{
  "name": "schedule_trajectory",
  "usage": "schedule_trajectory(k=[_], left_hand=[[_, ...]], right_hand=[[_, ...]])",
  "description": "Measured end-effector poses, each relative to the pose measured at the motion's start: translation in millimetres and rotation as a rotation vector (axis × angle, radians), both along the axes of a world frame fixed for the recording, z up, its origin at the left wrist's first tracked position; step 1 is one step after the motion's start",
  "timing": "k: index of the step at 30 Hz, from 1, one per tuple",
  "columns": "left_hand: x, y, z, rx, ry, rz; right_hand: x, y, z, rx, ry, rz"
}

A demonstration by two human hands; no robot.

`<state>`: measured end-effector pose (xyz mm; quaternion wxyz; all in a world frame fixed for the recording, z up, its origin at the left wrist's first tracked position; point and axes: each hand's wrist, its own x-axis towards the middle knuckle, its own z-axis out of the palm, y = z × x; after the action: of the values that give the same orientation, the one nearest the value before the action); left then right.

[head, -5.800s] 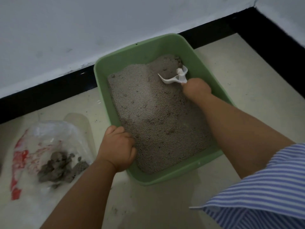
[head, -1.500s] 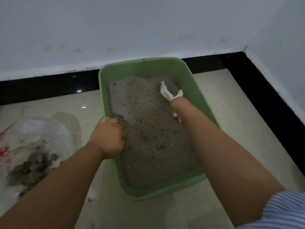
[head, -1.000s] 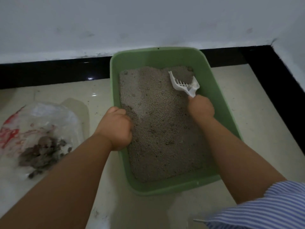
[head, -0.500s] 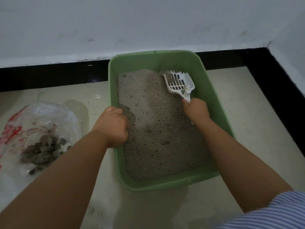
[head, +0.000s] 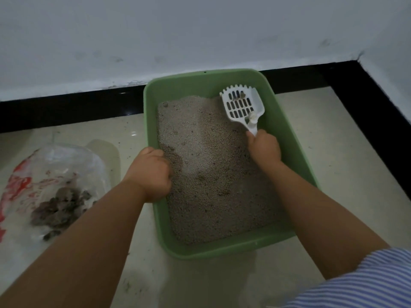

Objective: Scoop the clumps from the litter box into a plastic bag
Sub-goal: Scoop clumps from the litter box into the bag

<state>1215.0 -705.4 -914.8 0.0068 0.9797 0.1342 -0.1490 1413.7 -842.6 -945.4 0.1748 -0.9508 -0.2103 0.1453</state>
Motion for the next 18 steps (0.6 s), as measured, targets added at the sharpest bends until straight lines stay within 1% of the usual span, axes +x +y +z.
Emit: schedule_trajectory(k=[4, 7, 11, 16, 18], left_hand=[[-1, 2, -2, 0.002, 0.024, 0.006], [-1, 2, -2, 0.021, 0.056, 0.01], [-2, 1, 0, 0.009, 0.064, 0.027], [-3, 1, 4, -0.014, 0.058, 0.026], [-3, 0, 6, -0.019, 0.064, 0.026]], right_hand=[[-9, -10, 0, 0.031, -0.048, 0.064], [-17, -19, 4, 0.057, -0.029, 0.116], [-34, -30, 11, -0.077, 0.02, 0.287], [-54, -21, 28, -0.175, 0.042, 0.414], [-62, -8, 33, -0.208, 0.032, 0.426]])
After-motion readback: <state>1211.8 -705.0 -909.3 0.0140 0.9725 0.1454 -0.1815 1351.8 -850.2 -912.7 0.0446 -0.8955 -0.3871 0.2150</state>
